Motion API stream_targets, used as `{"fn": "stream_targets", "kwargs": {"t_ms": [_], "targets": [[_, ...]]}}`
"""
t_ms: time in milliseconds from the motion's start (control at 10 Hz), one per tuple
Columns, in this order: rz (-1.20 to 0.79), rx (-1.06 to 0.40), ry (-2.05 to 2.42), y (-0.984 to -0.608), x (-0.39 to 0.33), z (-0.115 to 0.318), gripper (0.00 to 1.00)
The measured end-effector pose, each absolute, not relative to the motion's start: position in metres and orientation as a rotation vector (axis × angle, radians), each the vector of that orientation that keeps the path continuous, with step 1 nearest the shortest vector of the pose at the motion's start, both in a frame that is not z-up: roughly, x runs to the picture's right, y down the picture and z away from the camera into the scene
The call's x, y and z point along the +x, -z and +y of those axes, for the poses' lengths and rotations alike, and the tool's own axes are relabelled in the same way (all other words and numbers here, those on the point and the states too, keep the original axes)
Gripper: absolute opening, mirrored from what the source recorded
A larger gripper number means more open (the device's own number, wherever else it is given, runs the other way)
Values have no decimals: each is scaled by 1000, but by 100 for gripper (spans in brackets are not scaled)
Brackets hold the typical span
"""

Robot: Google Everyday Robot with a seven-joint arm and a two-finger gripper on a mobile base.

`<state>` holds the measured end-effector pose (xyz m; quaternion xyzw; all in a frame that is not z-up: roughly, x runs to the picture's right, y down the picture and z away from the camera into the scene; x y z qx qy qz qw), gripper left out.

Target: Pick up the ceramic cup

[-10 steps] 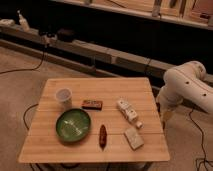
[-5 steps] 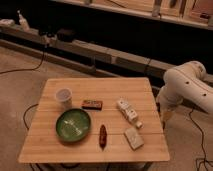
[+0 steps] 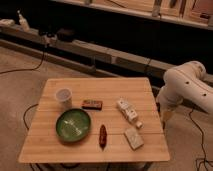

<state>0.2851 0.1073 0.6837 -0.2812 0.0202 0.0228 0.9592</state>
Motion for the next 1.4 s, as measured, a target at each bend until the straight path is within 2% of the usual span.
{"fn": "stream_targets", "kwargs": {"t_ms": [800,1100,1400], "targets": [[45,-571,-32,-683,287,105,65],[-23,-551,106,-698,273,78,65],[-202,-474,369,-720,204,29,65]]}}
